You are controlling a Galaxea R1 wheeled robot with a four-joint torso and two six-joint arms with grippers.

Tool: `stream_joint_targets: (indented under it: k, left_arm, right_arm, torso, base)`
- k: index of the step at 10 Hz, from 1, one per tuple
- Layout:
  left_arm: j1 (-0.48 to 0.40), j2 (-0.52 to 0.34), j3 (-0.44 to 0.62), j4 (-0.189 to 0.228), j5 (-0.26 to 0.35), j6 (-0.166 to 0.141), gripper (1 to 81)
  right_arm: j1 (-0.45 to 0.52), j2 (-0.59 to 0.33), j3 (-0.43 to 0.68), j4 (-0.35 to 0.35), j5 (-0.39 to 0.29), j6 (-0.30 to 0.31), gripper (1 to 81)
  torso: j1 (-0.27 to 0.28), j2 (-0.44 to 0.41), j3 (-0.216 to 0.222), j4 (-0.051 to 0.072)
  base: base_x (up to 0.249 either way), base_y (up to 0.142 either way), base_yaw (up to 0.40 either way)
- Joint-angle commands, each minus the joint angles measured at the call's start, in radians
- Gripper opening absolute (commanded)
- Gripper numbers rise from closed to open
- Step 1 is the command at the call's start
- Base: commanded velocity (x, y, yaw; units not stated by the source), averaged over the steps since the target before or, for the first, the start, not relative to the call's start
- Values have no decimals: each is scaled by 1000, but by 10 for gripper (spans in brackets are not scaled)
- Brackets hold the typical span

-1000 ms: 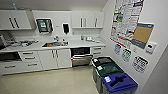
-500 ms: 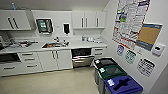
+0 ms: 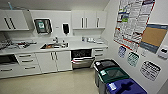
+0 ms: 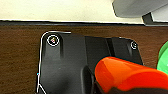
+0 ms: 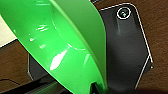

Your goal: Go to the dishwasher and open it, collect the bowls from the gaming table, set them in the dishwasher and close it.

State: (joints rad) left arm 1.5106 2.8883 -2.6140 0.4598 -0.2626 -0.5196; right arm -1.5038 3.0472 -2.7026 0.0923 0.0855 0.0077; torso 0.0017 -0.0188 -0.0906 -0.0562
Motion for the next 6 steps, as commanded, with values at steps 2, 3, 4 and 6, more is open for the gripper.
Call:
stream_joint_targets:
  k: [2,3,4,6]
  left_arm:
    - [-39,-10,2,5,29,1,10]
    - [-39,-12,2,5,29,1,10]
    - [-40,-12,2,5,29,1,10]
    - [-39,-12,2,5,29,1,10]
  right_arm:
    - [35,4,8,-13,-58,-6,10]
    - [35,4,8,-13,-58,-6,10]
    - [35,4,8,-13,-58,-6,10]
    - [36,4,8,-13,-58,-6,10]
  torso:
    - [0,0,0,0]
    - [0,0,0,0]
    - [0,0,0,0]
    - [0,0,0,0]
  base:
    - [145,0,0]
    - [133,0,0]
    - [125,0,0]
    - [100,75,0]
